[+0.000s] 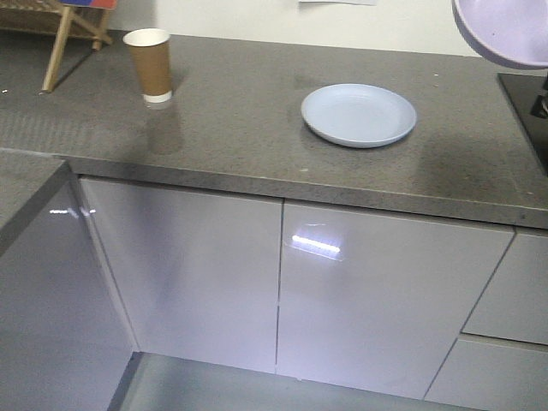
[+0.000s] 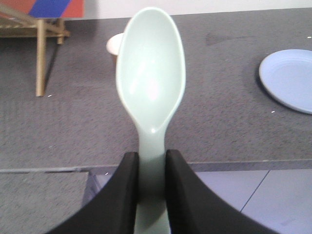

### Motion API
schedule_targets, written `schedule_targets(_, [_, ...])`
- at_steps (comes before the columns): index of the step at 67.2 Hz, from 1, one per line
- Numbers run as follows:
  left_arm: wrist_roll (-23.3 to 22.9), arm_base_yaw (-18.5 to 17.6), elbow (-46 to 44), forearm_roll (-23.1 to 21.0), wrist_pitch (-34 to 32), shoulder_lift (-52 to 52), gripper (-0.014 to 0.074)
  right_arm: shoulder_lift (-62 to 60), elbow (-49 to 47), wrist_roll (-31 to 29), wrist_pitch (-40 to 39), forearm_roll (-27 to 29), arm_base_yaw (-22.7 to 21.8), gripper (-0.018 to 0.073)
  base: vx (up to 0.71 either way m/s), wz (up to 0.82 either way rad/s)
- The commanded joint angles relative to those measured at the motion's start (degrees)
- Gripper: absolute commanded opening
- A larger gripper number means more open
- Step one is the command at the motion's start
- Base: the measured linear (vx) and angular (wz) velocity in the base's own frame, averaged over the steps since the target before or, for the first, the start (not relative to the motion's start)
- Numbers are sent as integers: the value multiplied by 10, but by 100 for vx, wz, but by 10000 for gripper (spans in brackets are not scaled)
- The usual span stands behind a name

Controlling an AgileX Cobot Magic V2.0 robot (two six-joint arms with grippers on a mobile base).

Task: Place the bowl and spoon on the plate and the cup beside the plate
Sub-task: 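Drive the base holding both items toward the counter with the blue plate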

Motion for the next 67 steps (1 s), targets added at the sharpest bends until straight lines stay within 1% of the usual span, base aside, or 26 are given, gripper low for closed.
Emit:
schedule_targets(1, [-2,-3,-12,-5,-40,-18,-6,-16,-15,-4,-47,5,-2,-6,7,-27])
schedule_targets(29, [-2,-3,-12,-5,-40,-18,-6,-16,-15,-4,-47,5,-2,-6,5,-18])
schedule_targets(67, [-2,-3,-12,-5,-40,-18,-6,-16,-15,-4,-47,5,-2,-6,3,-9])
